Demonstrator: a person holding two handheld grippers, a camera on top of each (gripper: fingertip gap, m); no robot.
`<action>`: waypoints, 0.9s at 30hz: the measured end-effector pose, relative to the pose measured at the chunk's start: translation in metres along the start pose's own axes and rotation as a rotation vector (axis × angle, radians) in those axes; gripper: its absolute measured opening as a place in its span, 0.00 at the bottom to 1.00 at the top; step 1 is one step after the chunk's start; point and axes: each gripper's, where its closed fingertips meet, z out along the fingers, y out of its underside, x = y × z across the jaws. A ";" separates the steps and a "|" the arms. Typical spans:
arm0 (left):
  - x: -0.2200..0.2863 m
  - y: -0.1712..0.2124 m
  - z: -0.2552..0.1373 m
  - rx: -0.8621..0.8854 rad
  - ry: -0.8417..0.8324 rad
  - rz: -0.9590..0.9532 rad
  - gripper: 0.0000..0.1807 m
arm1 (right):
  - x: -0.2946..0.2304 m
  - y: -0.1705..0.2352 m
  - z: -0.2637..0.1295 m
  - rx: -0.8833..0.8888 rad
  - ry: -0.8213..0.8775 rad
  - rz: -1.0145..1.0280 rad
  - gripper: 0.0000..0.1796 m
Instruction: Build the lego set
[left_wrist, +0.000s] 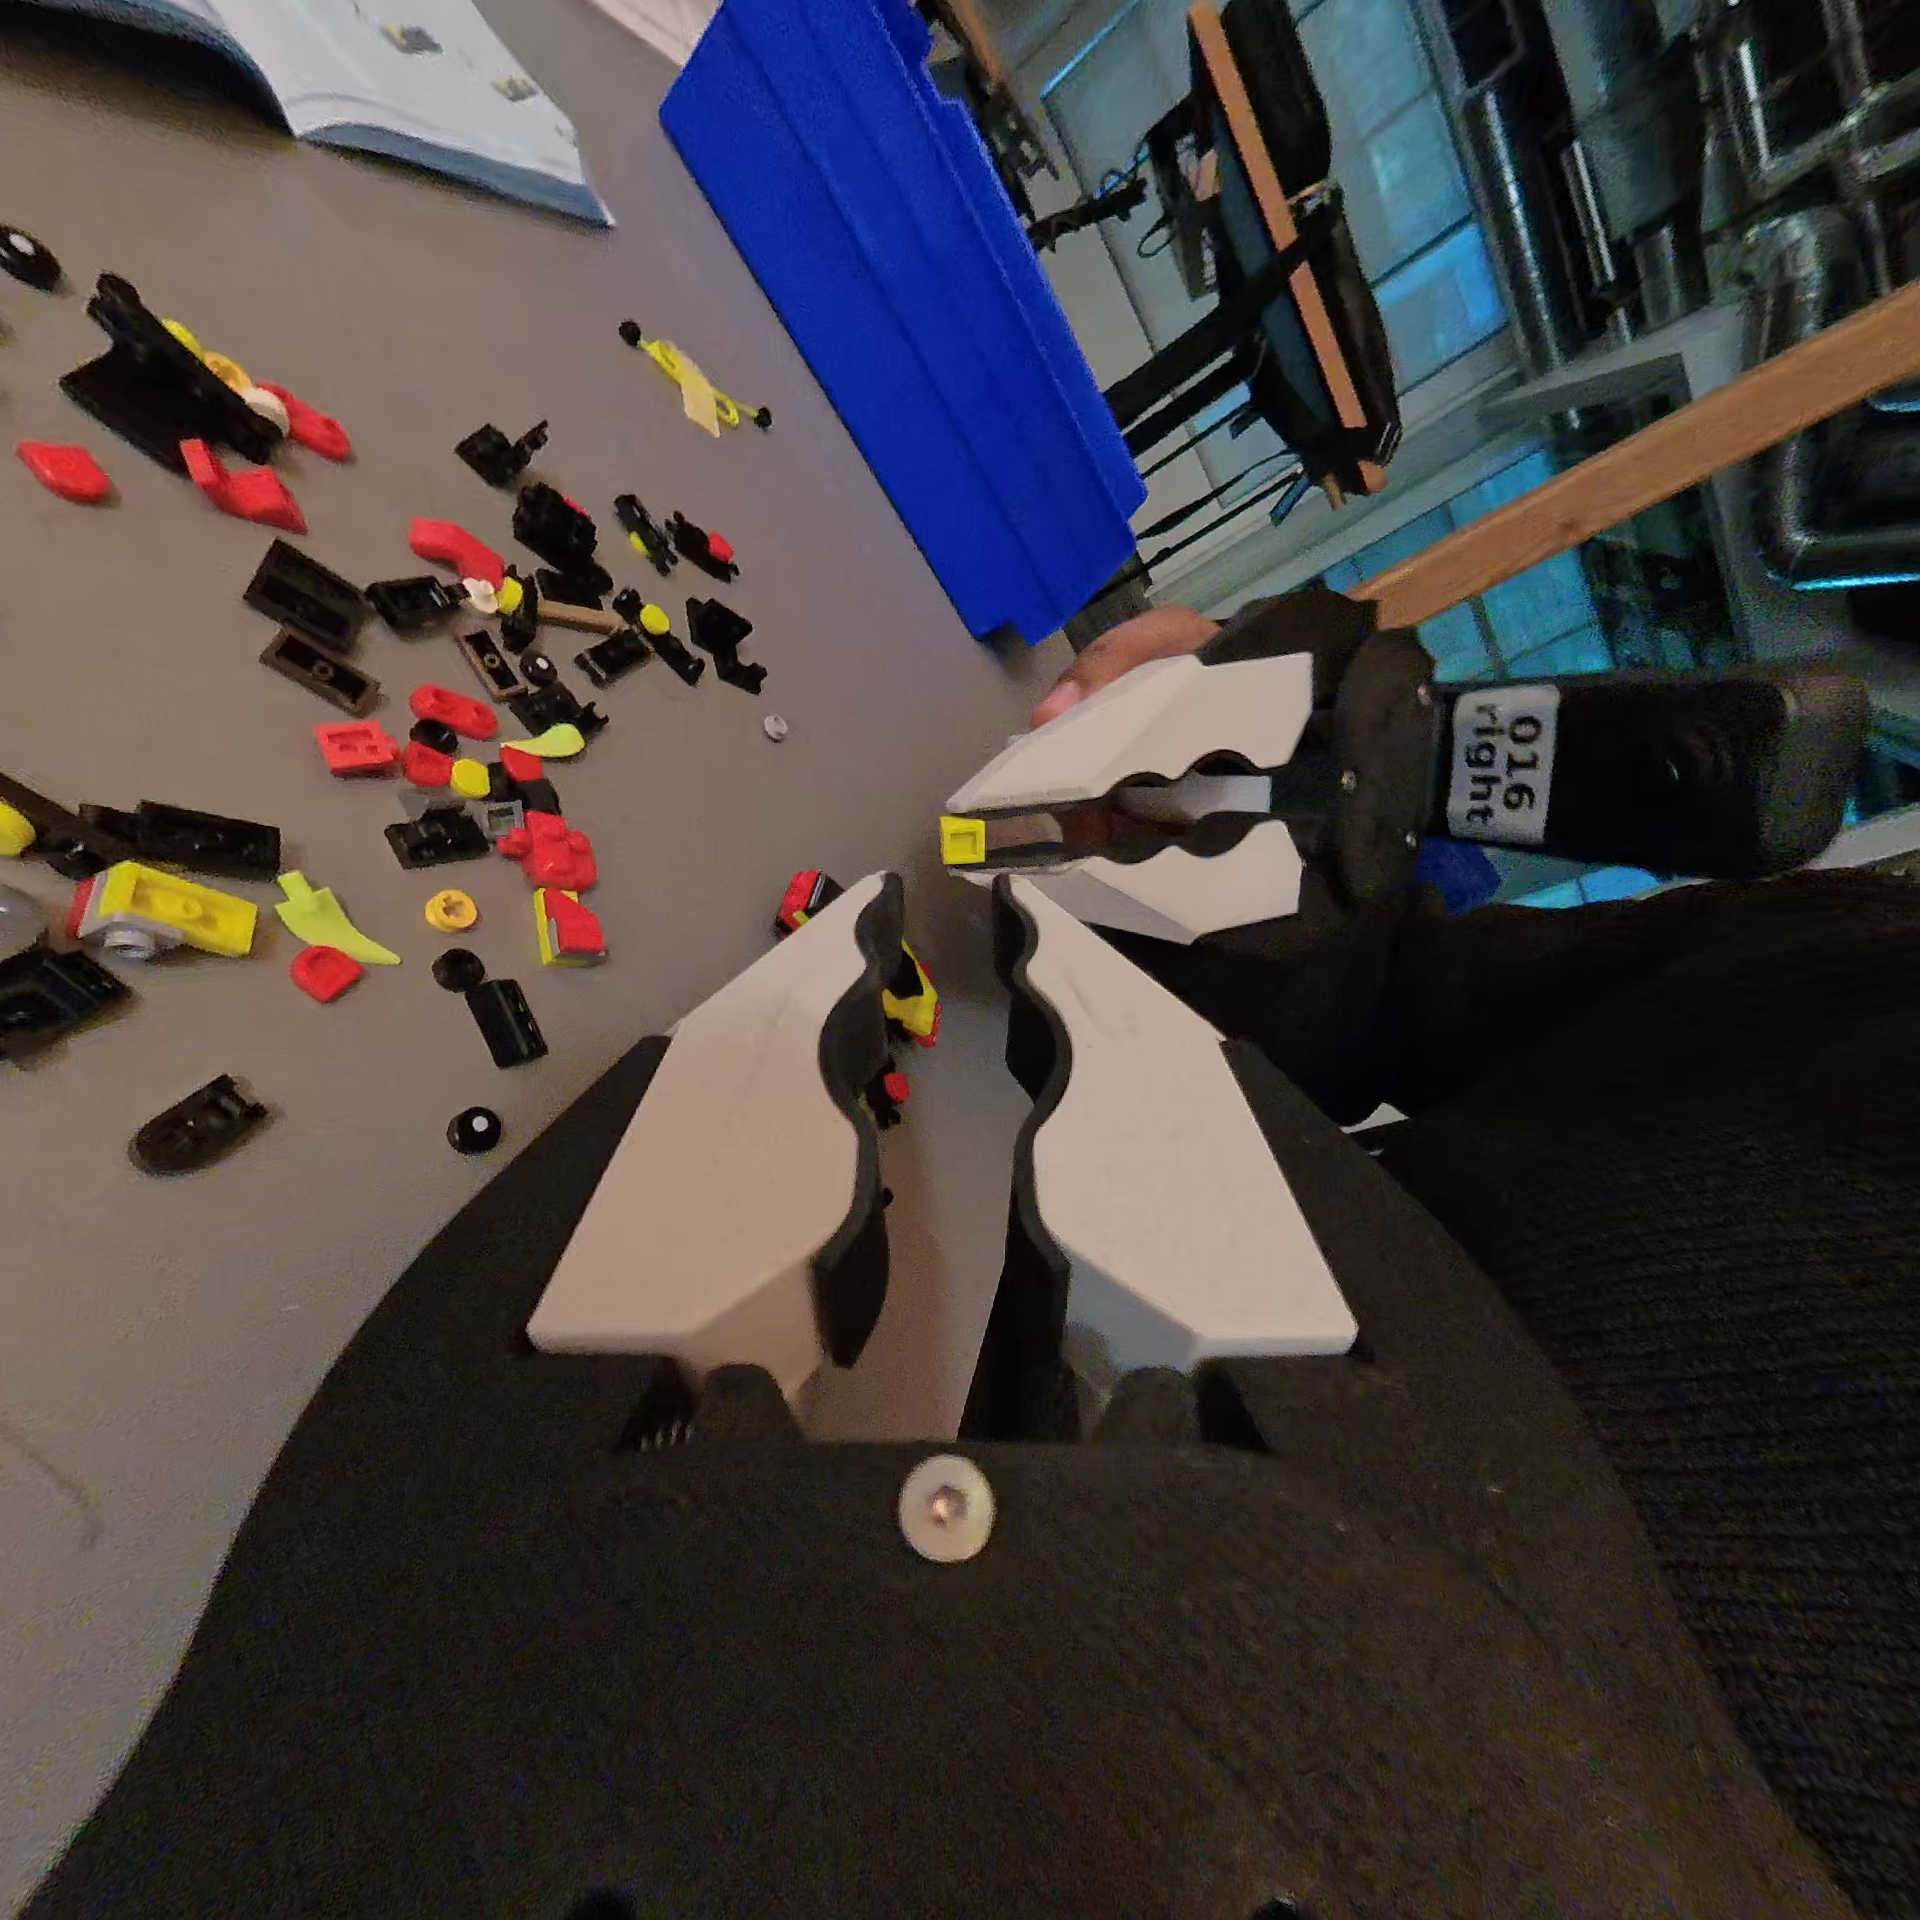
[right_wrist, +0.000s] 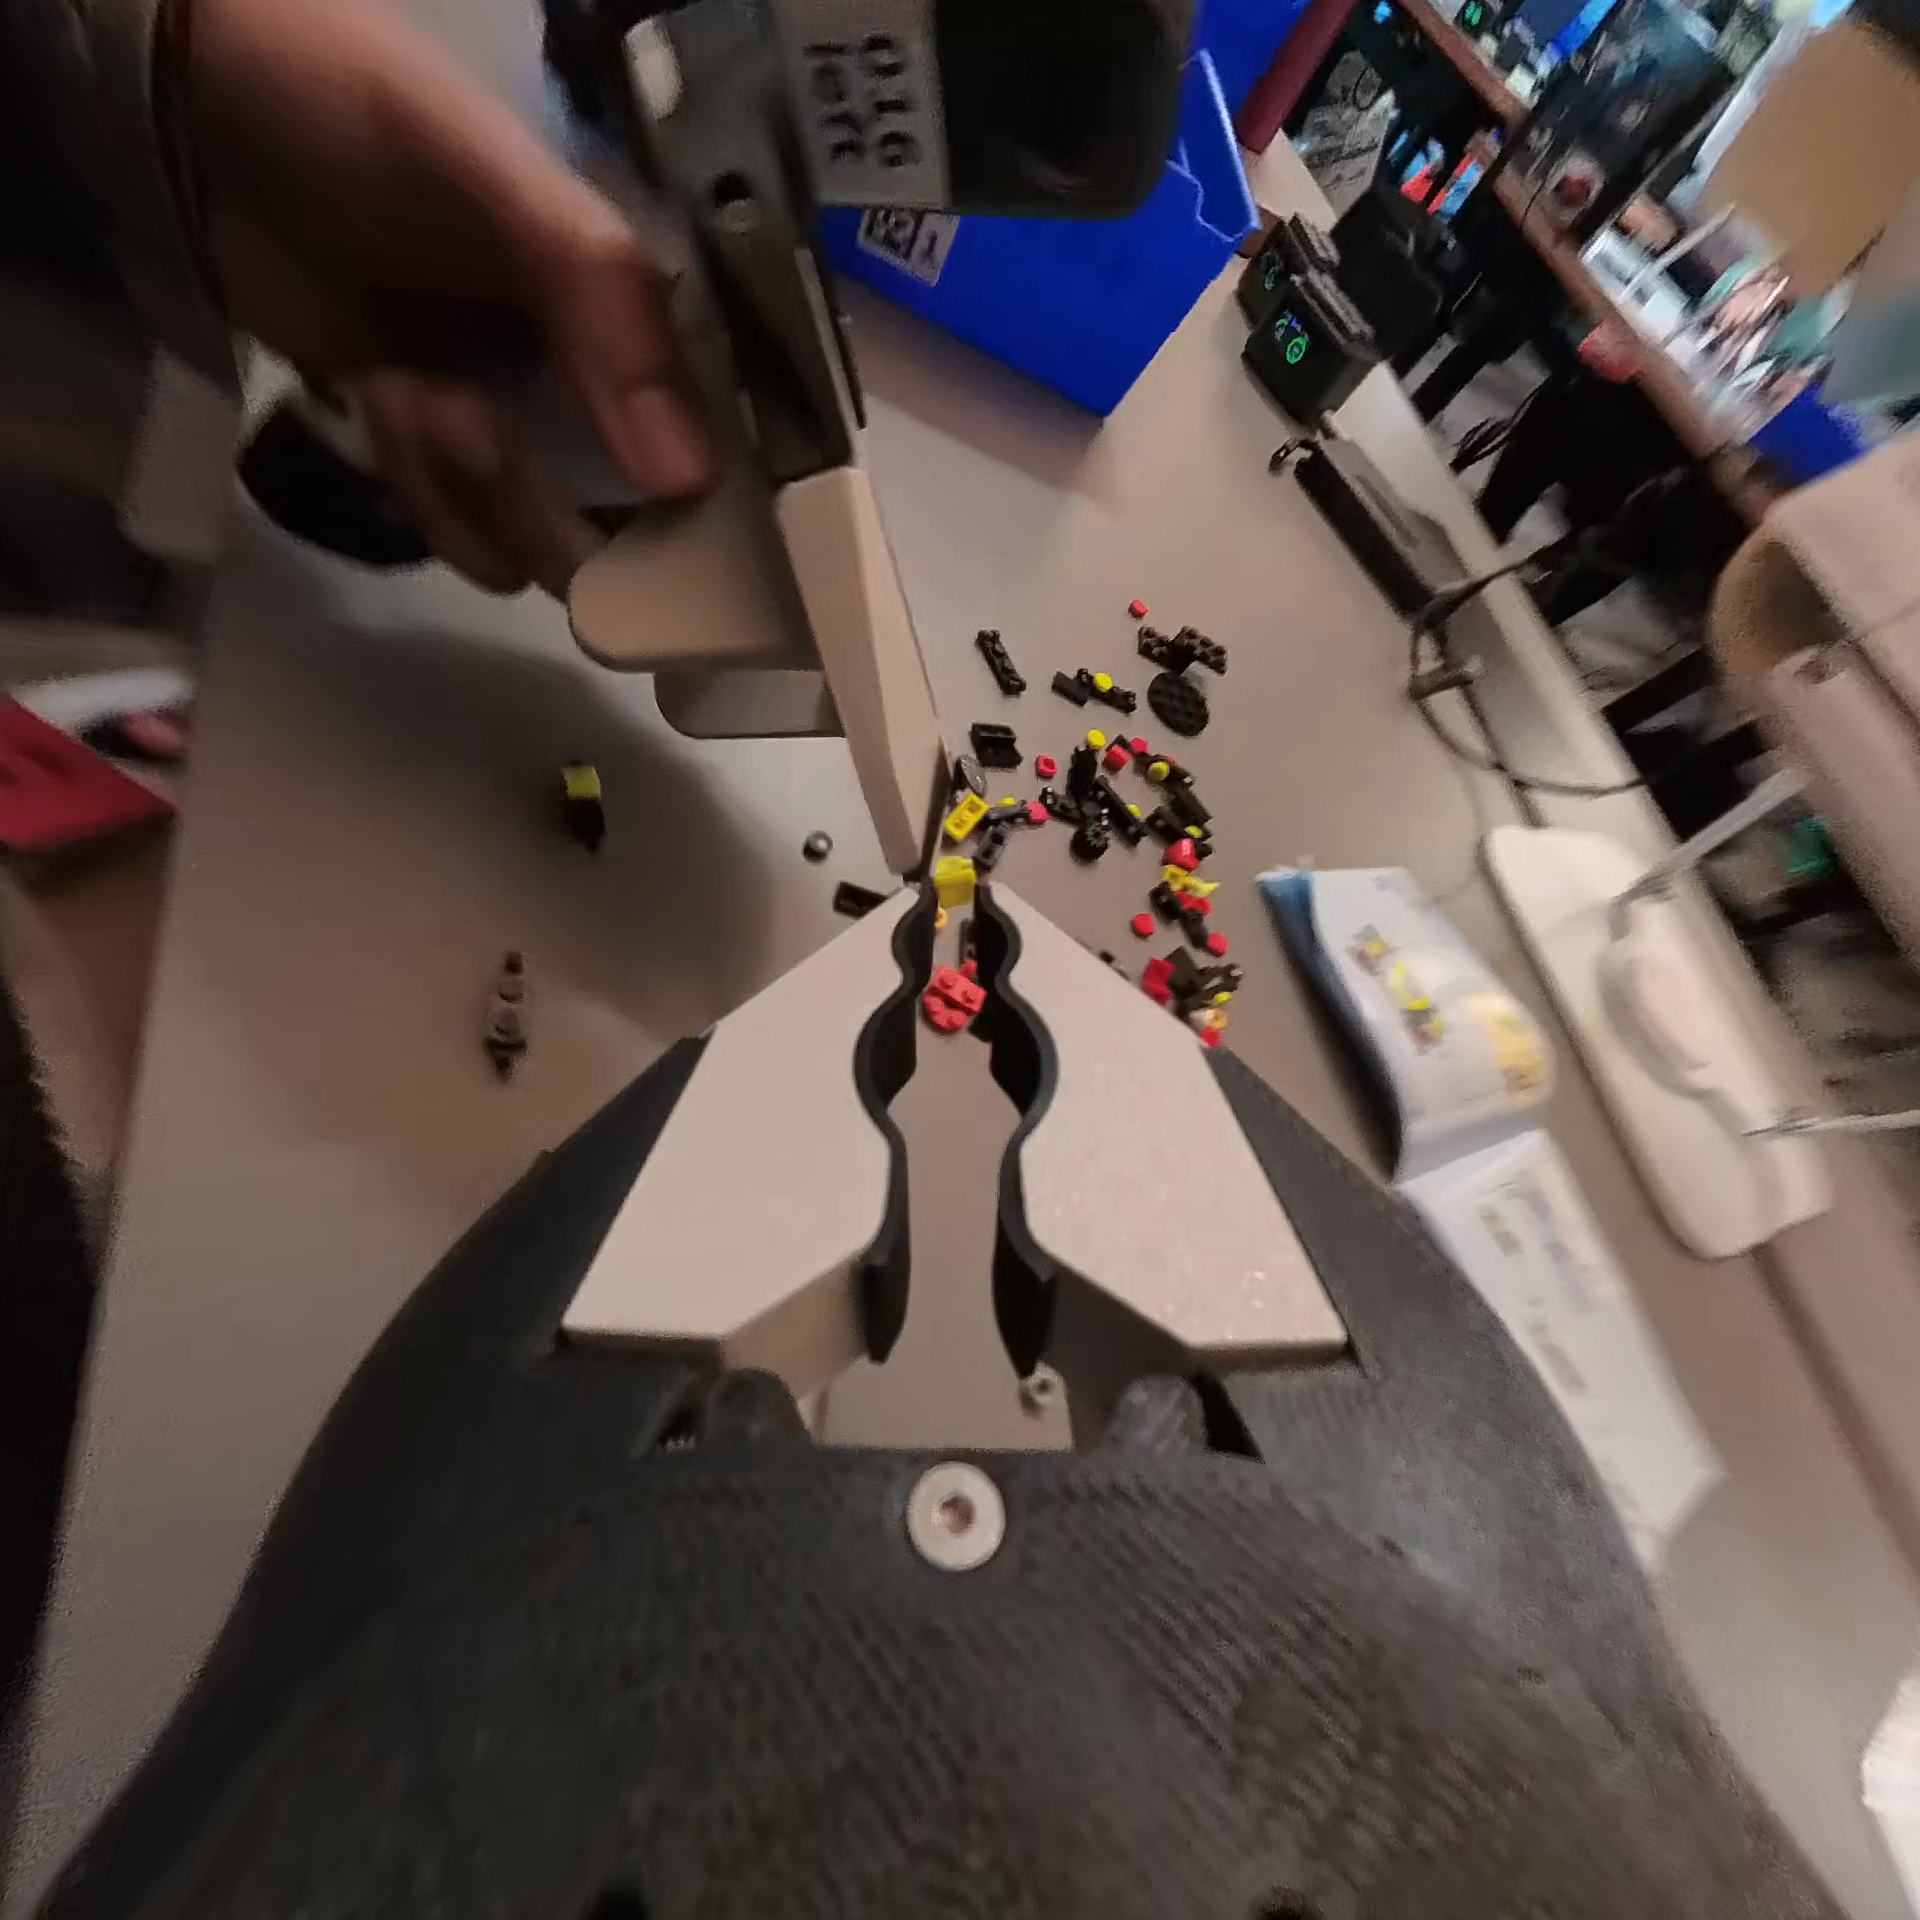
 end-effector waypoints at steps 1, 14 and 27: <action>-0.001 0.001 0.001 -0.008 -0.004 -0.003 0.08 | -0.002 0.000 0.001 -0.012 0.013 -0.042 0.03; -0.006 -0.008 -0.010 0.021 -0.048 0.050 0.04 | -0.003 0.003 0.002 -0.036 0.057 -0.118 0.00; -0.098 -0.020 -0.128 -0.100 -0.720 0.393 0.06 | 0.012 0.010 0.001 0.024 0.005 0.142 0.00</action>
